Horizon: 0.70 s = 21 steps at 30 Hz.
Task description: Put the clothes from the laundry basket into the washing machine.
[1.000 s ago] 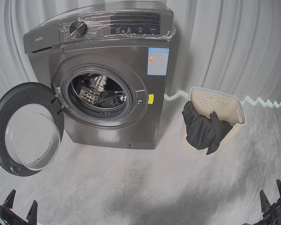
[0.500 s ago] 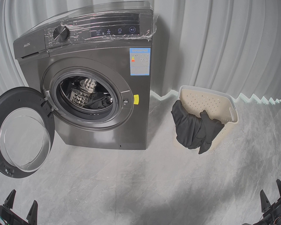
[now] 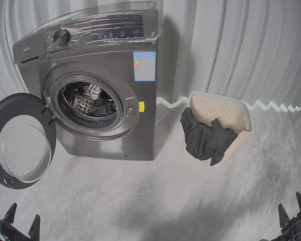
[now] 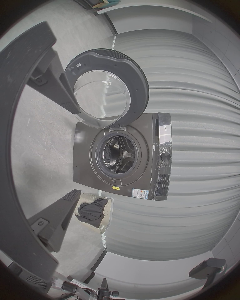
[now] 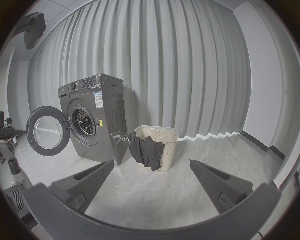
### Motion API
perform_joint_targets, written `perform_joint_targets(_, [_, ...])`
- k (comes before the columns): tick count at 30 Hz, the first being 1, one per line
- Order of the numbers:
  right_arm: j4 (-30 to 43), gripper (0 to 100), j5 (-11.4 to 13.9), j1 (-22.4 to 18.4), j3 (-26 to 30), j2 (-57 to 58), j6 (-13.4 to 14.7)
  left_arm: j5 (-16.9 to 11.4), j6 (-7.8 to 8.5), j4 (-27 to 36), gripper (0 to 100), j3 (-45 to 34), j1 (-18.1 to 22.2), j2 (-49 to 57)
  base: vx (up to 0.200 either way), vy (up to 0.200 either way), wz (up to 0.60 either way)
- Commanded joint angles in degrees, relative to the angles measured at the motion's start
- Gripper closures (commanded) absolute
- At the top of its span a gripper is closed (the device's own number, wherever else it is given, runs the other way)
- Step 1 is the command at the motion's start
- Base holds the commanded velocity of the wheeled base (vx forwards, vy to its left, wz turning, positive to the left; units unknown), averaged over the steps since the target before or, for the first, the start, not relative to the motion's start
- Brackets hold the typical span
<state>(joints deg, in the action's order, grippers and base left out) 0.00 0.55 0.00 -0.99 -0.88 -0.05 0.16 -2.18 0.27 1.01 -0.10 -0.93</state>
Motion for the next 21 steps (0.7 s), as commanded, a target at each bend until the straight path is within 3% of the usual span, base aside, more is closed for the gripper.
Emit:
perform_joint_targets(1, [0.0, 0, 0.1, 0.0, 1.0, 0.7, 0.0, 0.0, -0.02, 0.0, 0, -0.9, 0.0, 0.9, 0.0, 0.0, 0.0])
perform_joint_targets(11, [0.0, 0, 0.0, 0.0, 1.0, 0.7, 0.0, 0.1, -0.02, 0.0, 0, -0.9, 0.0, 0.9, 0.0, 0.0, 0.0])
perform_joint_targets(21, [0.0, 0, 0.1, 0.0, 1.0, 0.7, 0.0, 0.0, -0.1, 0.0, 0, -0.9, 0.0, 0.9, 0.0, -0.18, 0.0])
